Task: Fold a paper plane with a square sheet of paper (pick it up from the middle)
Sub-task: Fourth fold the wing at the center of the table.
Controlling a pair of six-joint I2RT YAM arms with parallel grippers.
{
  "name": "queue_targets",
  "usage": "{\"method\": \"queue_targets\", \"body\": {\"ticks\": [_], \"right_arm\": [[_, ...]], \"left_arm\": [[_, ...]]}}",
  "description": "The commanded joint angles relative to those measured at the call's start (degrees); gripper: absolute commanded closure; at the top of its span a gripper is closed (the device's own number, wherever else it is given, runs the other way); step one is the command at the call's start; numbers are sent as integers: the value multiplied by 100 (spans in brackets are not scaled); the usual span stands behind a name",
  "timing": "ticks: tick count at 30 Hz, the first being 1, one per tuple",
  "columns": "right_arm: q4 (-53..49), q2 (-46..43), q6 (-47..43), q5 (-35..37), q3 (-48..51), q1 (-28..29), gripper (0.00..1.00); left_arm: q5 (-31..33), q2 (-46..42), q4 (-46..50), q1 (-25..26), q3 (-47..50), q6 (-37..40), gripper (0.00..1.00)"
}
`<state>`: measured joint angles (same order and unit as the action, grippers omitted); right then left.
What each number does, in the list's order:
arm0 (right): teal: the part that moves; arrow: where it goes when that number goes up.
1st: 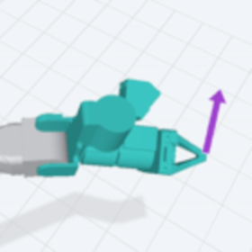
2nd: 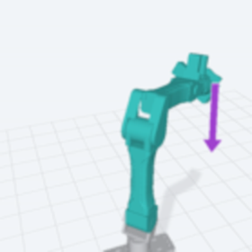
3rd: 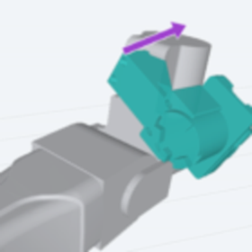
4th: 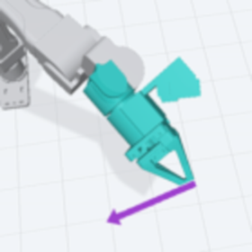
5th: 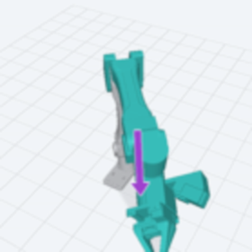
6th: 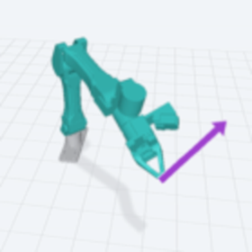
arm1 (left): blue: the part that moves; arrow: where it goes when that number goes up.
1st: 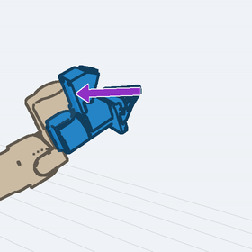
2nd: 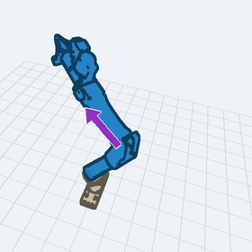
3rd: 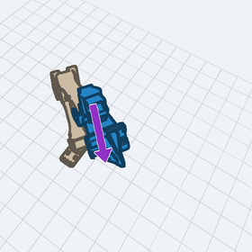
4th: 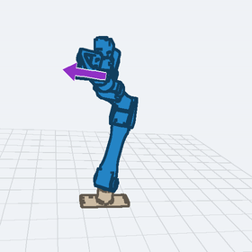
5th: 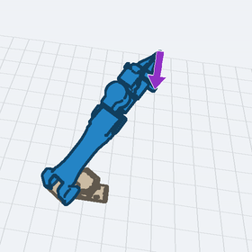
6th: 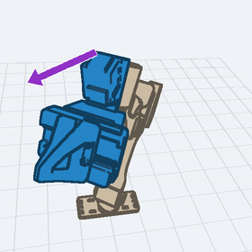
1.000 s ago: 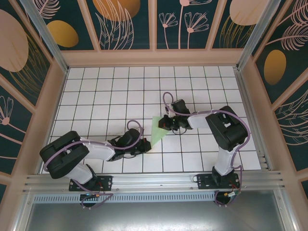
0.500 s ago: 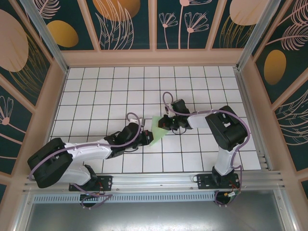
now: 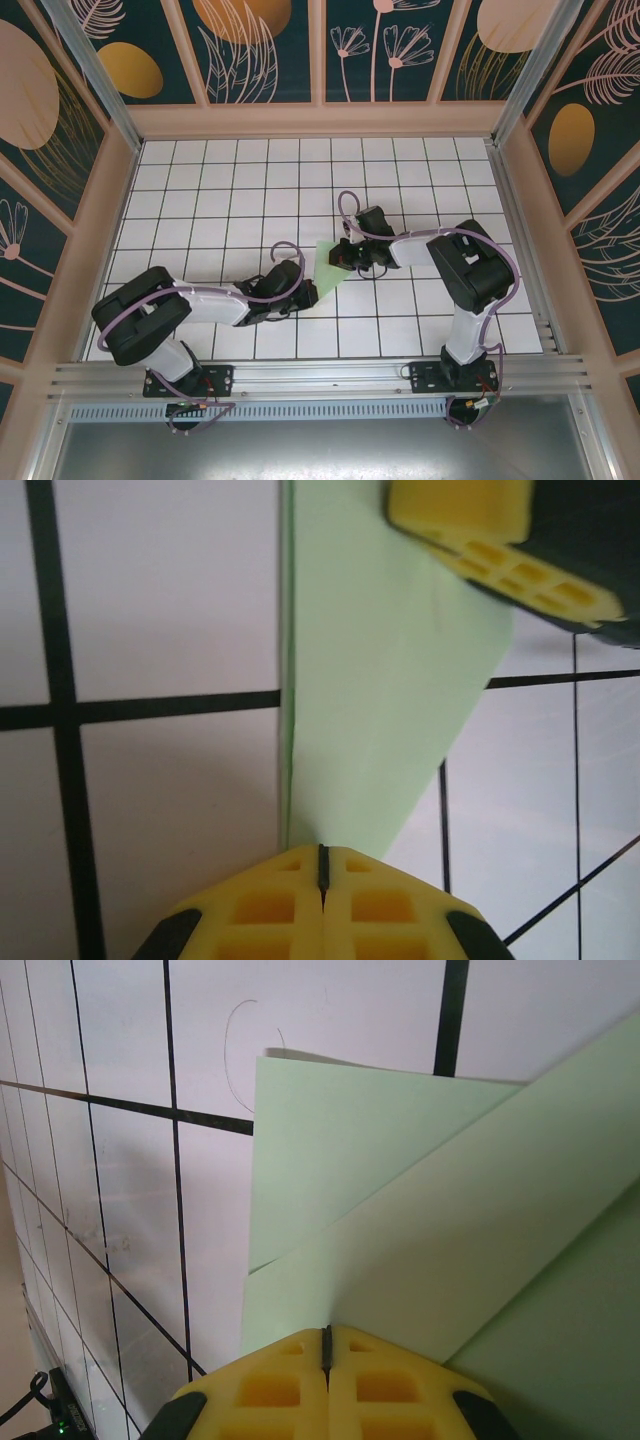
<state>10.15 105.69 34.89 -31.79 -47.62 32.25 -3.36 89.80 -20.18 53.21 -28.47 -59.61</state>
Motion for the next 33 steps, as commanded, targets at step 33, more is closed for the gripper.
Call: {"method": "queue_targets", "body": {"ticks": [33], "right_arm": [[219,-370,84,86,565,1125,100]], "left_arm": [[-194,143,1,23,526,-359,100]]}}
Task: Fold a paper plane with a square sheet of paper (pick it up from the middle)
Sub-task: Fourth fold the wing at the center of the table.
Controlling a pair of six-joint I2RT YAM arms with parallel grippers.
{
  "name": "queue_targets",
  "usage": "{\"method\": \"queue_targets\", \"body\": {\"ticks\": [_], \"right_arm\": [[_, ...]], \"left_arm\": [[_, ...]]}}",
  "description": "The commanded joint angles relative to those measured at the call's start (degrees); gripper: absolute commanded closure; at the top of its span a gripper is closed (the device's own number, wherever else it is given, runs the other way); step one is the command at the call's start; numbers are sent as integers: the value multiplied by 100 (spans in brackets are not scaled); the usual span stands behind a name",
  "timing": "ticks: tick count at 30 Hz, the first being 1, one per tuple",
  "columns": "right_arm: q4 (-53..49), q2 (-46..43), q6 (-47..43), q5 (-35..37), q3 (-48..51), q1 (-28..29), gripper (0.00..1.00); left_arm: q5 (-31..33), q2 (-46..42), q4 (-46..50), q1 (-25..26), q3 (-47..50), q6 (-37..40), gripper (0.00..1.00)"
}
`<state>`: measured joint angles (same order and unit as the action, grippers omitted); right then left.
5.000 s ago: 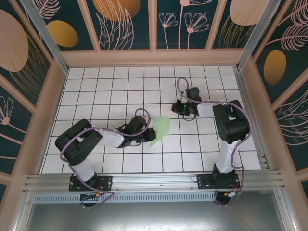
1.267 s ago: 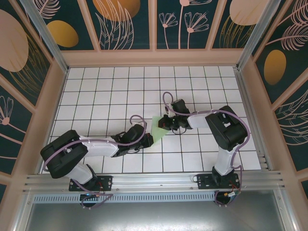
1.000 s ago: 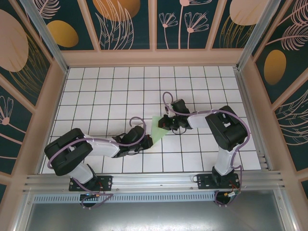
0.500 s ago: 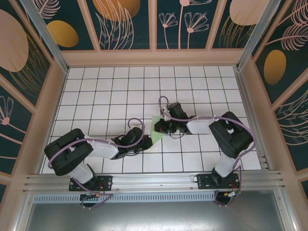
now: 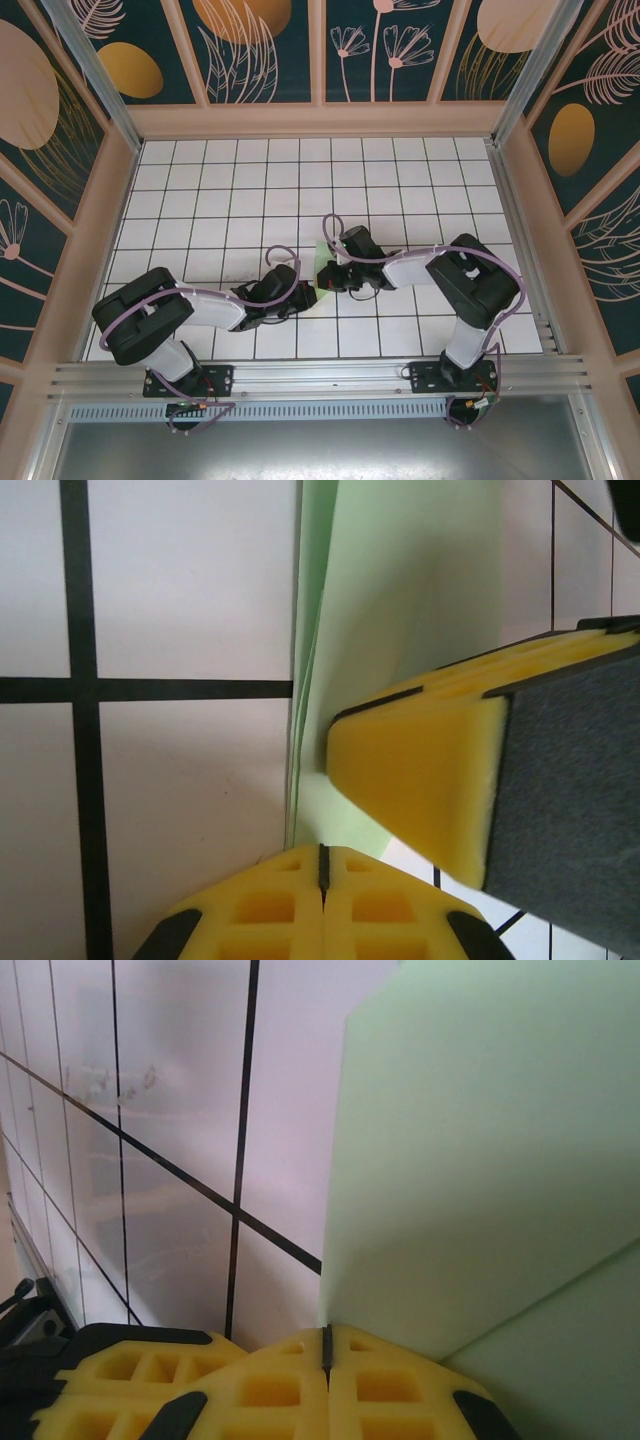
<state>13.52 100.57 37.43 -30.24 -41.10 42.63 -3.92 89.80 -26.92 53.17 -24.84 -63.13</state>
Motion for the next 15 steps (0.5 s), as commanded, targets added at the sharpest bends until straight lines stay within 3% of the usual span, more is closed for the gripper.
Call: {"method": "queue_targets", "body": {"ticks": [1,7,15], "right_arm": [[-200,174,-212,-16,-93,87,100],[-626,359,-517,459,-226,-31,100],[-823,937,-1156,502,-925,-980,100]], "left_arm": [[-140,134,682,29,163,-12,100],[-139,107,884,29,155,12,100],[-432,137,1058,27,506,129,100]]}}
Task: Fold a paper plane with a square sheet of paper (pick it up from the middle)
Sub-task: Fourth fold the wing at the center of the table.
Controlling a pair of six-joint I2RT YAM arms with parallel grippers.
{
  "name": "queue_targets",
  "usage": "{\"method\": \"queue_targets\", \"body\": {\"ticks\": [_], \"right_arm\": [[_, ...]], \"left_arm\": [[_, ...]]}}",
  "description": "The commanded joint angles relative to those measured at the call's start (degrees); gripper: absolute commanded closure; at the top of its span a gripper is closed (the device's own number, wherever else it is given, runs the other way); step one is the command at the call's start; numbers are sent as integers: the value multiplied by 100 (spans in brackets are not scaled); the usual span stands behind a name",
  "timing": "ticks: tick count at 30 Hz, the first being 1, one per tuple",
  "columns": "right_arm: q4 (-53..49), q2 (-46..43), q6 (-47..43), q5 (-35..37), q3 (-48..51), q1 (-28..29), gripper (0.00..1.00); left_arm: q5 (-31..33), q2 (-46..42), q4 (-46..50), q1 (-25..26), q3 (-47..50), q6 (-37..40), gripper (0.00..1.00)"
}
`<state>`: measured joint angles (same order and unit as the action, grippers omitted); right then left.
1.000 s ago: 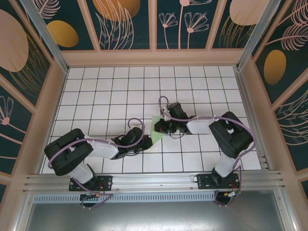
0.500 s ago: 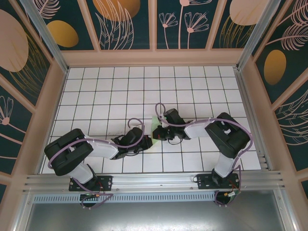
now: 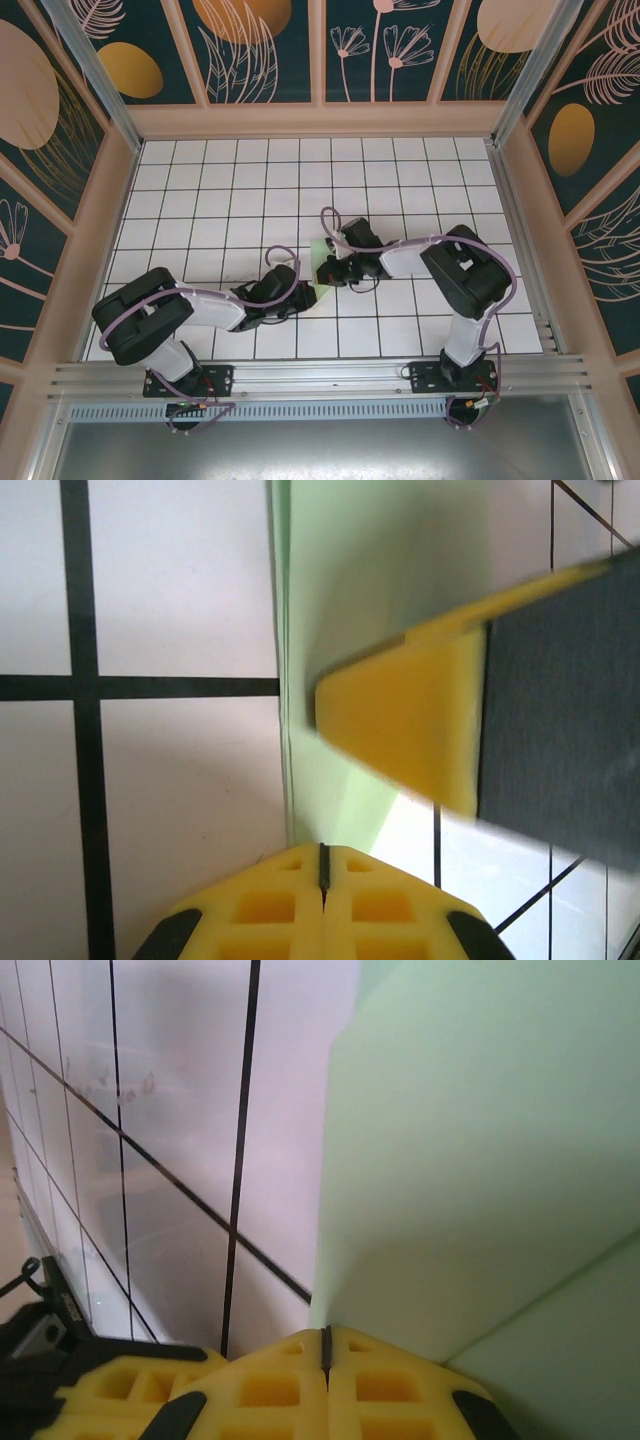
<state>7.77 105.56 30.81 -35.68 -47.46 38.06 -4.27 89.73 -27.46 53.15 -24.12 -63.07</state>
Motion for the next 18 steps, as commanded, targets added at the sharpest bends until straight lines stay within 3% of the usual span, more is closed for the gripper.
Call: {"method": "queue_targets", "body": {"ticks": [1,9,18], "right_arm": [[-195,475,-520,1049,-326,-589,100],[-182,778,-778,588,-645,-1091,100],[59,366,-363,240,-7,-414,100]], "left_arm": [[-421,127,1120,34,472,120,100],[-362,-87,1126,34,451,196,100],[453,-661,1211,20,-377,625,100]]}}
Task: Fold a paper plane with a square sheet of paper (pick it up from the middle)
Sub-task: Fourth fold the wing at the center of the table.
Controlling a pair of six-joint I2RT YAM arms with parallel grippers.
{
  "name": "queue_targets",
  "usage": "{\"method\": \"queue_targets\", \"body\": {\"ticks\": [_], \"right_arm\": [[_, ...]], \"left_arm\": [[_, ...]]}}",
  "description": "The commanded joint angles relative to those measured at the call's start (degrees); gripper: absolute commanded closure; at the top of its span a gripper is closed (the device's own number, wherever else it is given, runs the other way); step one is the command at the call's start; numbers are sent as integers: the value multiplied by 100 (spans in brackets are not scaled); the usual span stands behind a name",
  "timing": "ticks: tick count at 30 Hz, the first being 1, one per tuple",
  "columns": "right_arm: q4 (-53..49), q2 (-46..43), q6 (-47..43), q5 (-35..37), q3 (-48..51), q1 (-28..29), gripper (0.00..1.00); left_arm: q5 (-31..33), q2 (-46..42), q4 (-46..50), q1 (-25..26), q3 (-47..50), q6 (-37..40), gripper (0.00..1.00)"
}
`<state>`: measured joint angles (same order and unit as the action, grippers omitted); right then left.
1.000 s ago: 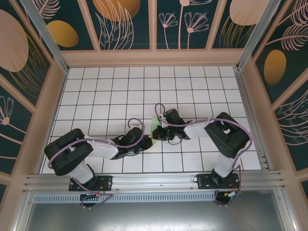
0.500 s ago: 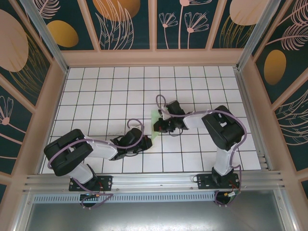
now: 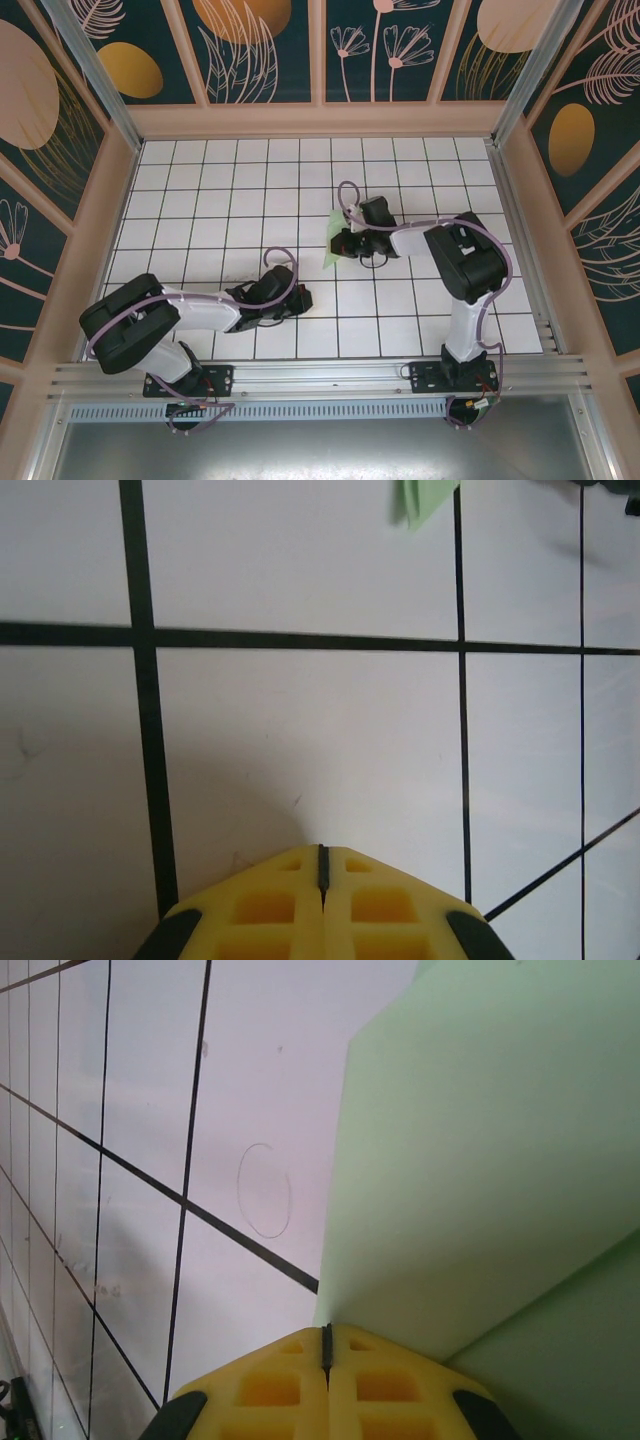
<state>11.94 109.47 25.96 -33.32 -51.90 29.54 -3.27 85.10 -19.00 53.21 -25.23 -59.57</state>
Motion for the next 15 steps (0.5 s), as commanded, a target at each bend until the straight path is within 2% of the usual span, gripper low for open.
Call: {"method": "queue_targets", "body": {"ticks": [1,7,15], "right_arm": [[-327,-88,194,-7,512,522,100],[-169,-436,595,-99,799,994,100],[-135,-479,700,-214,804,1071,100]], "left_arm": [[401,-214,331,-3,-303,290,99],[456,-167,101,-71,-445,382,98],[415,289,96,-94,-566,331,100]]}}
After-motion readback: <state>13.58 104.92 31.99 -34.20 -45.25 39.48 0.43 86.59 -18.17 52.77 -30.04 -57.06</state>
